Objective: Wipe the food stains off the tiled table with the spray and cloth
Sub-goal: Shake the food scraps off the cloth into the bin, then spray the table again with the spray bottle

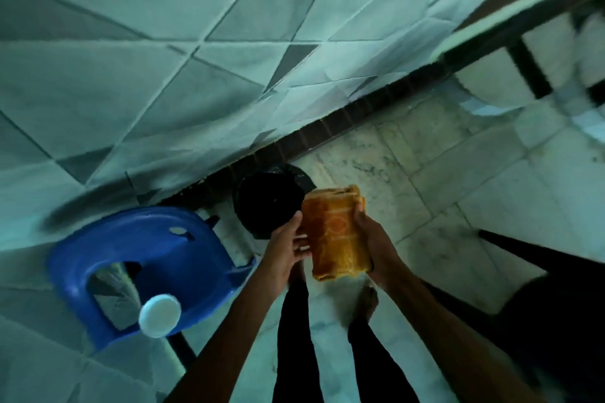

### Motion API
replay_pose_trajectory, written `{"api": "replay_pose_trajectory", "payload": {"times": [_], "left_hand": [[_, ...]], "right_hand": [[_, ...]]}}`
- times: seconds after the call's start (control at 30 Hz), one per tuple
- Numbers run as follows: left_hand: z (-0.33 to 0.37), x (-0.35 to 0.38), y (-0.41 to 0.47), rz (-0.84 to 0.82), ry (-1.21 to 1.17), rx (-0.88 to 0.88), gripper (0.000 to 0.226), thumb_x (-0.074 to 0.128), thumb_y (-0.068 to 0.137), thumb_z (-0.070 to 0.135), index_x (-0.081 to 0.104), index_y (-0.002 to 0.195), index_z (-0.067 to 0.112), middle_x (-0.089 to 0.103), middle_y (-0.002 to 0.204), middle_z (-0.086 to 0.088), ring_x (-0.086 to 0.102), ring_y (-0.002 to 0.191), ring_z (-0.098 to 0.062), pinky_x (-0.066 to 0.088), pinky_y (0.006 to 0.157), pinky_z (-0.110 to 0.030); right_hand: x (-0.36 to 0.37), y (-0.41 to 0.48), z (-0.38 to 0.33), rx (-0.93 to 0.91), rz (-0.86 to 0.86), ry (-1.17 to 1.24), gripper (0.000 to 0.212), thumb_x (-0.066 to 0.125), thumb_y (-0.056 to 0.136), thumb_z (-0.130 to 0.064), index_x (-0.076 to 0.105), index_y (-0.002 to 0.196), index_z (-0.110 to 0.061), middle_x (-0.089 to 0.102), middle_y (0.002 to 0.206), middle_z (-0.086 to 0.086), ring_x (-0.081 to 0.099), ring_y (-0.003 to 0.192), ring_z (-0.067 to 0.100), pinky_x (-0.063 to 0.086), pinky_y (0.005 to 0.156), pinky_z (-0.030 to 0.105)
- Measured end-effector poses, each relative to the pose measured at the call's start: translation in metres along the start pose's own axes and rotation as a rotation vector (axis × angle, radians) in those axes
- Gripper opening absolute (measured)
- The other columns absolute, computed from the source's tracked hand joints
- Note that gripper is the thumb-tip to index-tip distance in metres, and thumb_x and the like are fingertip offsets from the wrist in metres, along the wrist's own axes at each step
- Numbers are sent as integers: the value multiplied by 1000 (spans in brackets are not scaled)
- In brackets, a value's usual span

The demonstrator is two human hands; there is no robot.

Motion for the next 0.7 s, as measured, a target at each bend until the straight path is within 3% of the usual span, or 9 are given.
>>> {"api": "replay_pose_trajectory", "payload": {"times": [0.1, 0.17, 0.27, 0.4, 0.5, 0.57, 0.63, 0.7], "left_hand": [[16, 41, -73, -66, 213, 71, 34, 57, 96, 33, 59, 123, 13, 64, 111, -13, 64, 95, -25, 52, 68, -30], [16, 74, -118, -100, 370, 115, 38, 58, 96, 29, 57, 127, 8, 63, 105, -11, 63, 87, -21, 51, 59, -25], [0, 126, -175, -171, 508, 194, 29, 61, 95, 24, 59, 118, 8, 65, 91, -7, 64, 78, -18, 51, 49, -19], [-57, 195, -237, -295, 692, 293, 24, 66, 92, 27, 65, 110, 11, 69, 98, -13, 68, 78, -20, 54, 54, -21], [-119, 245, -275, -409, 813, 329, 15, 67, 92, 27, 68, 101, 15, 69, 93, -13, 68, 71, -18, 55, 55, -24], [-170, 276, -299, -494, 885, 320, 16, 68, 91, 26, 70, 100, 13, 70, 90, -11, 69, 69, -17, 54, 55, -26], [-225, 305, -326, -566, 949, 309, 17, 67, 91, 25, 71, 102, 13, 72, 84, -6, 69, 65, -13, 53, 53, -24], [-269, 326, -342, -623, 1003, 286, 16, 66, 92, 25, 71, 102, 13, 72, 81, -2, 68, 61, -11, 51, 51, -23]], "right_hand": [[-28, -81, -13, -58, 72, -29, 81, 63, 69, -81, 60, 127, -25, 71, 120, 11, 70, 106, 36, 51, 97, 60], [-59, -134, -8, -142, 112, -27, 83, 66, 60, -87, 63, 123, -32, 72, 119, 6, 70, 106, 33, 52, 96, 59], [-102, -217, 5, -268, 145, 53, 60, 70, 77, -64, 63, 123, -26, 71, 119, 9, 71, 106, 31, 56, 92, 57], [-172, -314, 55, -461, 227, 173, 34, 66, 94, -34, 62, 124, -19, 71, 118, 12, 69, 108, 33, 57, 91, 52], [-225, -373, 112, -524, 313, 254, 44, 67, 89, -32, 58, 129, -18, 70, 118, 13, 68, 108, 34, 57, 91, 53], [-260, -415, 156, -557, 378, 332, 47, 69, 86, -27, 57, 131, -19, 69, 118, 14, 69, 107, 32, 59, 86, 47], [-294, -456, 203, -594, 412, 409, 48, 71, 88, -18, 55, 133, -25, 68, 119, 13, 69, 106, 31, 60, 80, 40], [-322, -485, 240, -606, 416, 453, 56, 73, 85, -16, 52, 135, -32, 68, 121, 9, 68, 109, 31, 60, 83, 43]]}}
Point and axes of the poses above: each hand's wrist, its own y-axis towards the middle knuckle, its own x-axis out of the palm, z = x × y, the point moved 2 cm from there along y, towards the middle knuckle
